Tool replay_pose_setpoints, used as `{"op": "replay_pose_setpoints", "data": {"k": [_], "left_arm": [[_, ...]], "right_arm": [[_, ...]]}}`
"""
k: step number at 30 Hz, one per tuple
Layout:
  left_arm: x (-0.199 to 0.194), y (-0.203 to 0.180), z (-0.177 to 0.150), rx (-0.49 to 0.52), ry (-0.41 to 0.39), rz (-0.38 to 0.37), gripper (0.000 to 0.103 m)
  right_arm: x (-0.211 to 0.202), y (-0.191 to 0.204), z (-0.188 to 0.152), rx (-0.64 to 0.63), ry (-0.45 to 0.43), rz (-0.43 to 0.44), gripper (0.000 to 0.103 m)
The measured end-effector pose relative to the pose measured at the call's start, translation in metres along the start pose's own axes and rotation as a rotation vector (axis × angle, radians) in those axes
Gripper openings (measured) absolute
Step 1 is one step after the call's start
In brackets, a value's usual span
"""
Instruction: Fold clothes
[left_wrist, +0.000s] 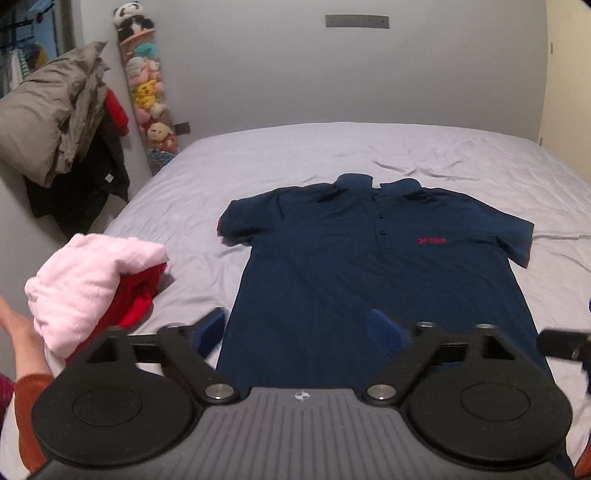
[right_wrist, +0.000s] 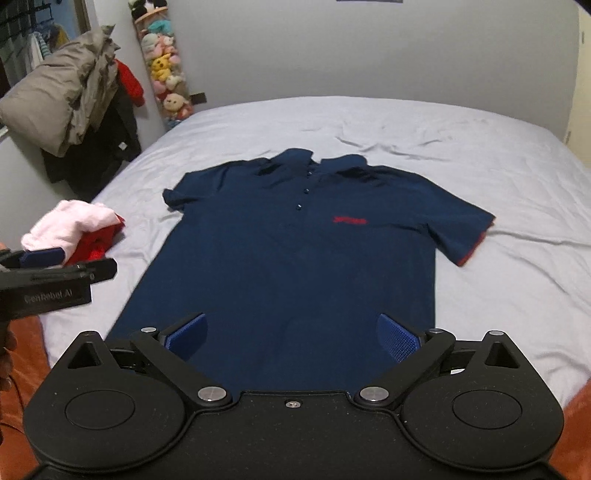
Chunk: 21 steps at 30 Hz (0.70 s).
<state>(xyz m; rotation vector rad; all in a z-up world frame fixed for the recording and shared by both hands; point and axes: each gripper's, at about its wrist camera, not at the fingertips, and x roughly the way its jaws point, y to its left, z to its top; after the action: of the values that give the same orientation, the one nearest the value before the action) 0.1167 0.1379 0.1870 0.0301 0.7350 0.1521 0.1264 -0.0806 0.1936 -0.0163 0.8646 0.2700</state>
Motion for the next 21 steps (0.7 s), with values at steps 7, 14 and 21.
{"op": "replay_pose_setpoints", "data": {"k": [7, 14, 21], "left_arm": [[0.007, -0.005, -0.027, -0.006, 0.055, 0.004, 0.103], [0.013, -0.013, -0.044, -0.006, 0.107, -0.012, 0.102], [0.015, -0.018, -0.052, -0.003, 0.128, -0.021, 0.102]], "right_arm": [[0.006, 0.004, -0.03, 0.043, -0.013, -0.032, 0.099], [0.017, 0.008, -0.05, 0.041, 0.001, -0.032, 0.099], [0.018, 0.007, -0.061, 0.035, -0.01, -0.071, 0.099]]}}
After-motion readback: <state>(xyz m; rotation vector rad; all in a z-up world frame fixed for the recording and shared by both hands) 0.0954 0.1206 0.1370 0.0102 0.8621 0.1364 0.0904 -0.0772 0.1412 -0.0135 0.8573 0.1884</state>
